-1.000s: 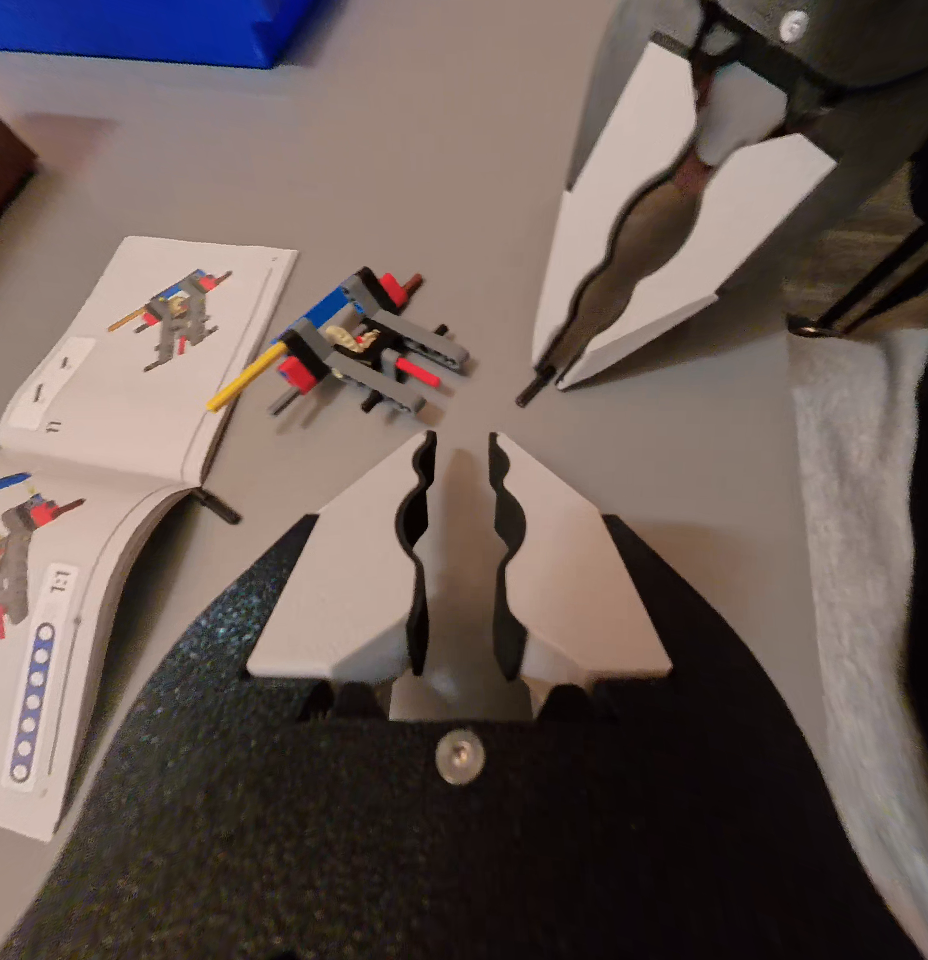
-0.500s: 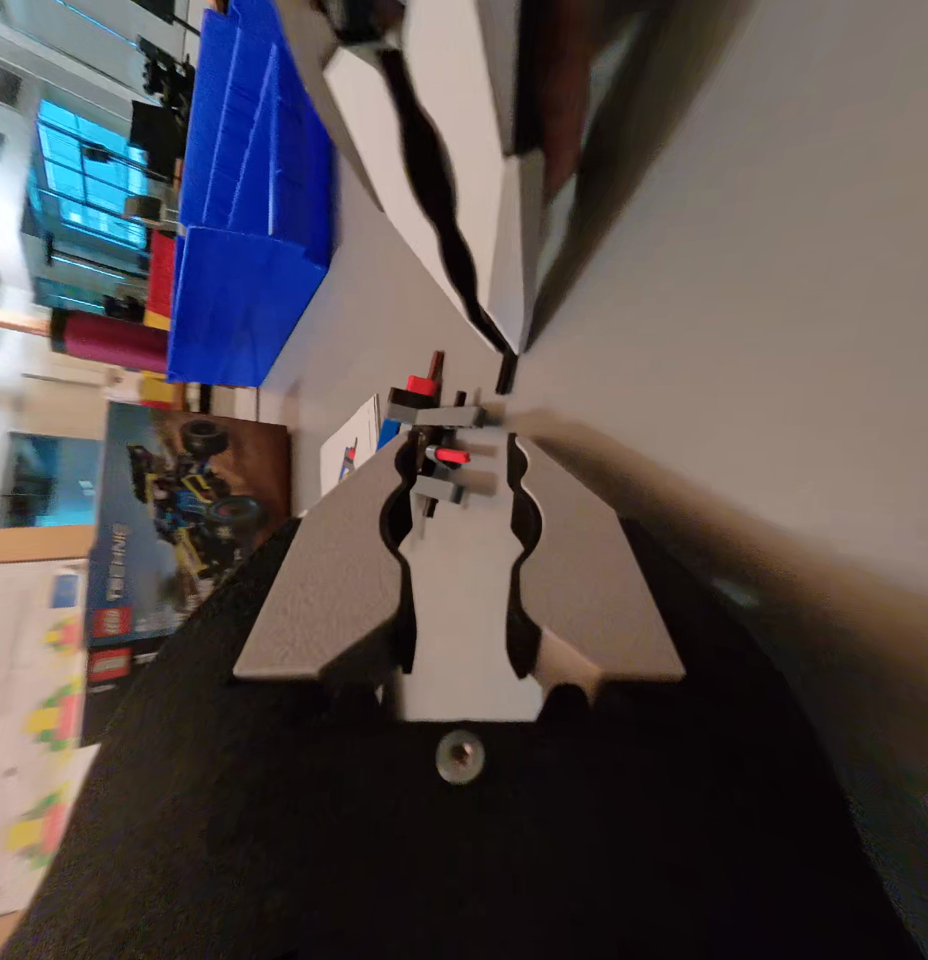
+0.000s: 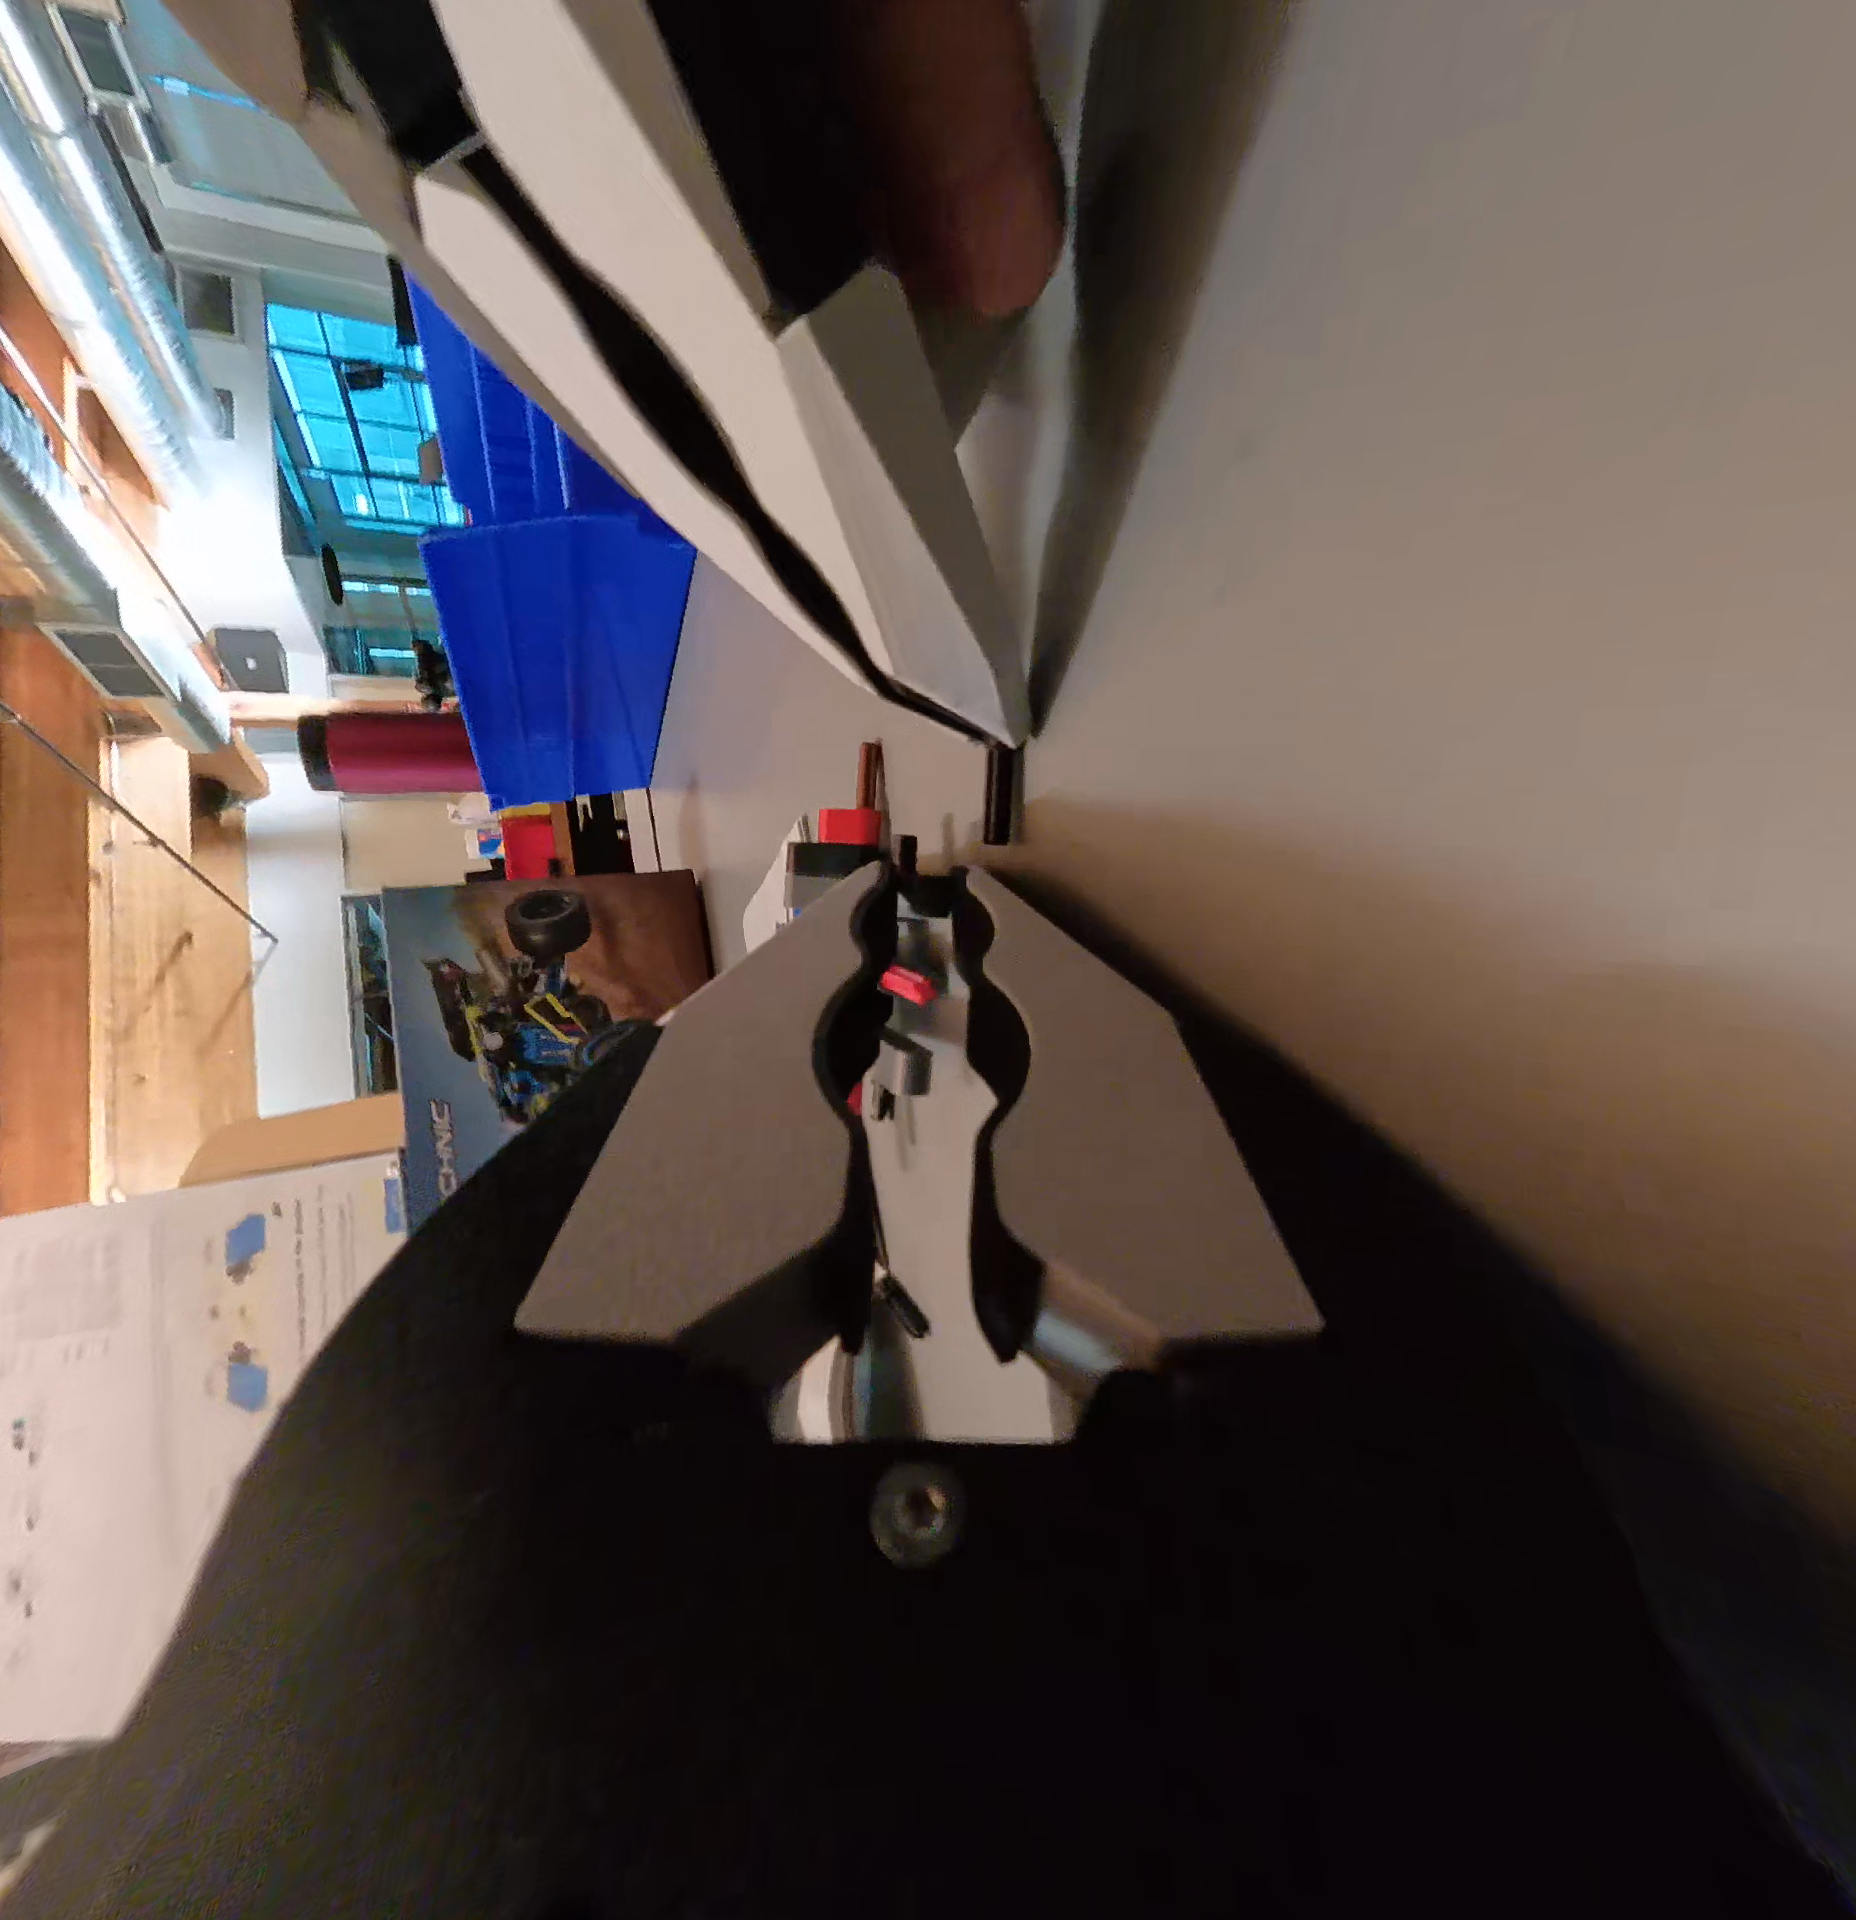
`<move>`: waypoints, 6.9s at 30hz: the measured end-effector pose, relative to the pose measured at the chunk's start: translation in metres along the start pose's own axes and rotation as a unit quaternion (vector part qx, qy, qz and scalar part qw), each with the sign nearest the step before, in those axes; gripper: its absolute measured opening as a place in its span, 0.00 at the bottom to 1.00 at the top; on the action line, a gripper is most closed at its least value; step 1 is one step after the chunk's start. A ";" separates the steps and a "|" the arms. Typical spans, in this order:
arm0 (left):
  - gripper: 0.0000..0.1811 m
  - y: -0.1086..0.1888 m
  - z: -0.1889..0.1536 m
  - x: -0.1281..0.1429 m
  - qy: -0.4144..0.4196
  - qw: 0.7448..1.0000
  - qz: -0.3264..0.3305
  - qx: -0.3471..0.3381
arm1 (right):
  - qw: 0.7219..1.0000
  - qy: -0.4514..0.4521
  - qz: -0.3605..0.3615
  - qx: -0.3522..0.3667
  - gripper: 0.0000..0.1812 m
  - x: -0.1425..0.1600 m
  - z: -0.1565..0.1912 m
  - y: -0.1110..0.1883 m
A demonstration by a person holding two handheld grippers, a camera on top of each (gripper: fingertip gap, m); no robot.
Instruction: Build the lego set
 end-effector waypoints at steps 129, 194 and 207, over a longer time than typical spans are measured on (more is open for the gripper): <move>0.03 0.005 -0.002 0.036 0.099 0.992 -0.067 -0.033 | 0.902 0.369 0.029 0.222 0.02 -0.029 0.033 -0.015; 0.01 0.034 0.017 0.004 0.071 0.975 -0.126 -0.166 | 0.970 -0.010 -0.242 -0.018 0.02 -0.023 -0.005 0.022; 0.01 0.033 0.017 0.006 0.075 0.976 -0.118 -0.169 | 0.971 0.008 -0.241 0.010 0.02 -0.025 -0.003 0.020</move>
Point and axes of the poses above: each gripper's, where its closed fingertips meet, y back along the fingers, x out of its underside, z = x × y across the jaws, the point moved 10 cm from there along y, back along the fingers, and after that the axes turned 5 degrees about y, right-handed, at the moved point
